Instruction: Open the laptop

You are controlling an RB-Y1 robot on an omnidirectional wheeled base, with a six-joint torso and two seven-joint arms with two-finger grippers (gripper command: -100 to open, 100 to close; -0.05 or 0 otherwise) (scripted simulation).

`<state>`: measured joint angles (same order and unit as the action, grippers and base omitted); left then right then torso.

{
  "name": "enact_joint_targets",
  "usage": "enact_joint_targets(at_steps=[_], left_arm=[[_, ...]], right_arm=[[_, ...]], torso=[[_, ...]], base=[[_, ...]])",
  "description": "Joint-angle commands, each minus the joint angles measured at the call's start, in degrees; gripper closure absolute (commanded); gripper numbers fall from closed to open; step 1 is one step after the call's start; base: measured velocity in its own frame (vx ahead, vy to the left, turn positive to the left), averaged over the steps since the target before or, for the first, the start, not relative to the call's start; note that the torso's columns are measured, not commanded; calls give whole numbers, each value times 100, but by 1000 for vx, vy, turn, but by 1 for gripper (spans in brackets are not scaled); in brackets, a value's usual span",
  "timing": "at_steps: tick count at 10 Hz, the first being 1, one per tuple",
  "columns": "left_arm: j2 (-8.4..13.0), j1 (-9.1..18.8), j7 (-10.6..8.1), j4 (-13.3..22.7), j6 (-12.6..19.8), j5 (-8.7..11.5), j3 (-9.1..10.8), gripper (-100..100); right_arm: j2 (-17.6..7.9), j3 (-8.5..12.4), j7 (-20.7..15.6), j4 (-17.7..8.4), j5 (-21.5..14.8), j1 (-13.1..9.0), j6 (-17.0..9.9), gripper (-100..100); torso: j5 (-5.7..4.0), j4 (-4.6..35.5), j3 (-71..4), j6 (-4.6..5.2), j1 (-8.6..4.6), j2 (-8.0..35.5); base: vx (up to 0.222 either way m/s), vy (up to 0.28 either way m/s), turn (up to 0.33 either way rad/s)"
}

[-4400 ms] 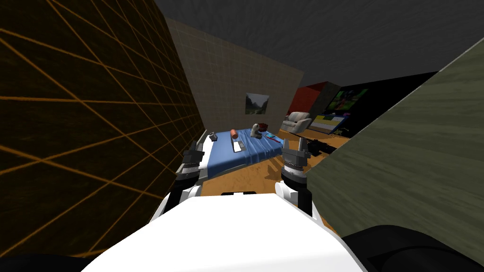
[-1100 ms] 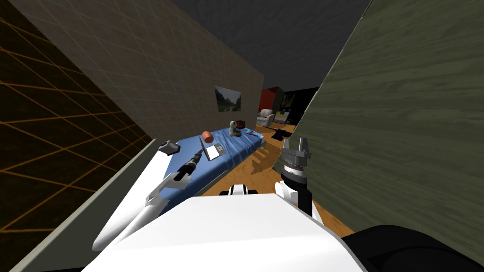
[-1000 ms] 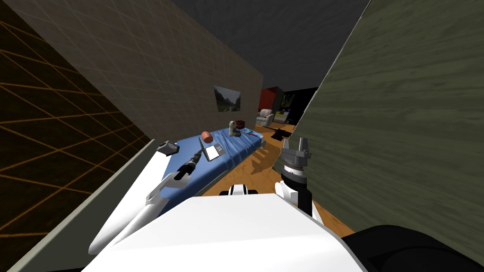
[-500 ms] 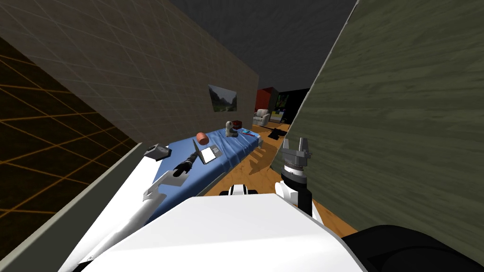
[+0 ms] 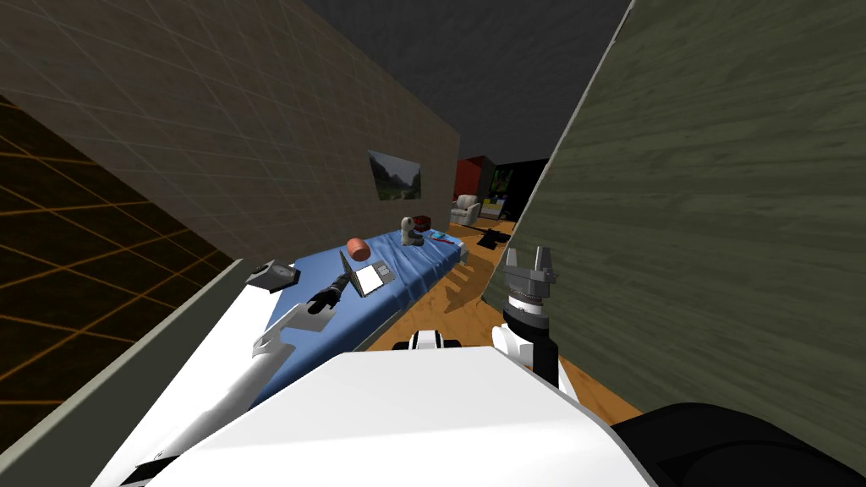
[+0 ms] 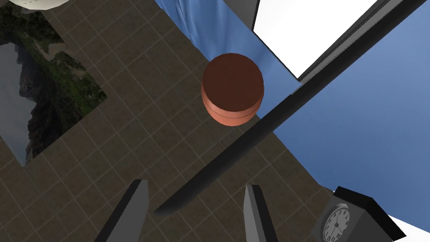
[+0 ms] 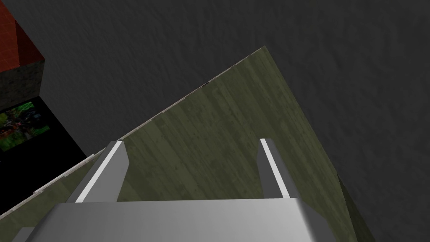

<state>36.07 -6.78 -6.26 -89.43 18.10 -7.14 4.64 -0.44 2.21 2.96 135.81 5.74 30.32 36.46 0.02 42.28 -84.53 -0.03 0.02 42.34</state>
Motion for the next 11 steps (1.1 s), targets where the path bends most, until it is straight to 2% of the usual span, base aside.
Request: enact_joint_targets(at_steps=[1, 5, 8, 9, 10, 11], left_arm=[[374, -97, 191, -22, 391, 56, -104, 100], [872, -227, 445, -51, 912, 131, -244, 100], [1246, -324, 636, -72, 1302, 188, -348, 100], [1210, -302, 598, -73, 1237, 198, -313, 100], [1285, -389, 743, 48, 1361, 55, -397, 100], [1314, -433, 806, 112, 1409, -19, -436, 100]], right_arm=[[1, -1, 0, 0, 0, 0, 0, 0], [1, -1, 0, 1, 0, 1, 0, 0], [1, -1, 0, 1, 0, 1, 0, 0], [1, 0, 0, 1, 0, 1, 0, 0], [0, 0, 0, 1, 0, 1, 0, 0], [0, 0, 0, 0, 0, 1, 0, 0]], torso=[[11, -16, -18, 3, 2, -36], [34, -30, -28, 46, 13, -55], [28, -21, -25, 40, 13, -49], [20, -14, -22, 27, 19, -43], [20, -6, -6, 7, 38, -14], [23, -9, -6, 0, 36, -20]], base=[[107, -135, -62], [78, -128, -53], [82, -111, -85], [43, -44, -18], [78, -76, -89], [145, -138, -58]])
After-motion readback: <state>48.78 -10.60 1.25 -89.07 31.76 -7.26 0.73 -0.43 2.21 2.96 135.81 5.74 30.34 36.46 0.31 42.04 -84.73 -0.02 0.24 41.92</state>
